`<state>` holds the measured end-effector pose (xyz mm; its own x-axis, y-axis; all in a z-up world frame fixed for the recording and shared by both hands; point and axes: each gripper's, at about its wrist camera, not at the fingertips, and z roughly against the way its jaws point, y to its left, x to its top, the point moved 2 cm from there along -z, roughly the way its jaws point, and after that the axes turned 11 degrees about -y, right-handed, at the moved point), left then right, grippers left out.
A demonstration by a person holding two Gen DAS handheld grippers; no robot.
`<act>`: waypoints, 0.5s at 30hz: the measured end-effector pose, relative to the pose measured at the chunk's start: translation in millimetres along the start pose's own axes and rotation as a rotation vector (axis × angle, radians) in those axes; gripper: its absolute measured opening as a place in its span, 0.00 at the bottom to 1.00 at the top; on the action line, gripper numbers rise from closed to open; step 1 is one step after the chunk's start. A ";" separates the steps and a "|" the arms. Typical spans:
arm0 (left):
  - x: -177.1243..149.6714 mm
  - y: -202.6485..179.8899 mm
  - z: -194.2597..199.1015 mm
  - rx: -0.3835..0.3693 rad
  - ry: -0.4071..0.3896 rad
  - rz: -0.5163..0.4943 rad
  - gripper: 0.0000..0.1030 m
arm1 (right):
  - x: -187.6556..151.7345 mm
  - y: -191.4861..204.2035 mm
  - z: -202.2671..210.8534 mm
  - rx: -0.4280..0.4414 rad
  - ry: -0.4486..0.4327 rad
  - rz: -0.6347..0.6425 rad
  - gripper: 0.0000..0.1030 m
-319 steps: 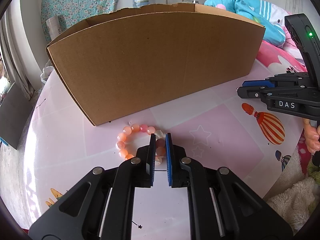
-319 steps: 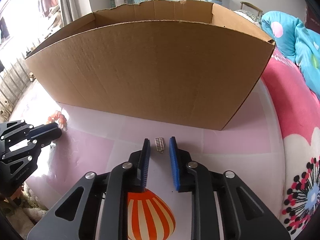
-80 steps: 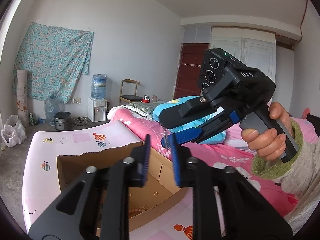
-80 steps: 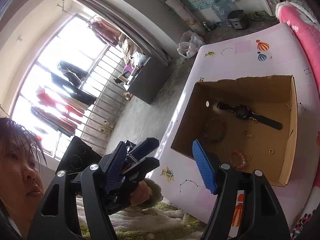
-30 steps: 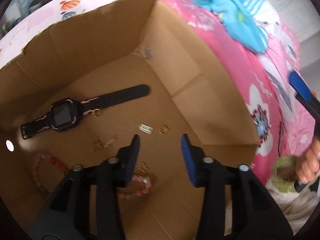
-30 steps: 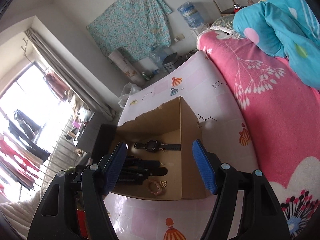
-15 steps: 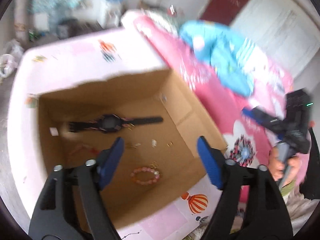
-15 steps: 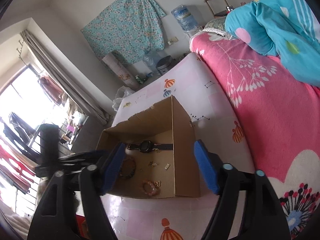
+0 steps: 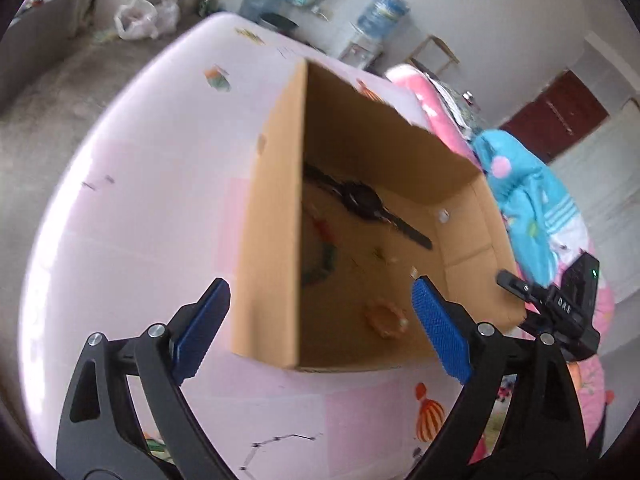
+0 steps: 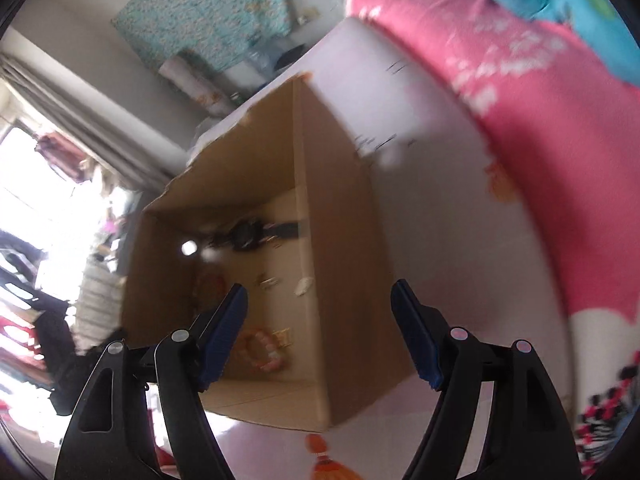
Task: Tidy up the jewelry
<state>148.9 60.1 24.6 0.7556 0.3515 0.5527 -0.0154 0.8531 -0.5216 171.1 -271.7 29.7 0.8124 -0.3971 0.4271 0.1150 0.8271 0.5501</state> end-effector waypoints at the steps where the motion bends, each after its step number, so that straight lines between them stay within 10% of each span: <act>1: -3.6 -3.5 -2.3 -0.010 0.007 -0.002 0.86 | -1.6 4.1 -1.3 -0.004 0.000 0.009 0.74; 15: -36.6 -10.1 36.9 0.014 -0.026 -0.036 0.86 | -24.3 20.6 20.4 -0.070 0.018 0.109 0.75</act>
<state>97.2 52.8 33.6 0.7385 0.3302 0.5879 0.0021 0.8708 -0.4917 142.1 -253.1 45.3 0.8321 -0.2967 0.4686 0.0647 0.8910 0.4493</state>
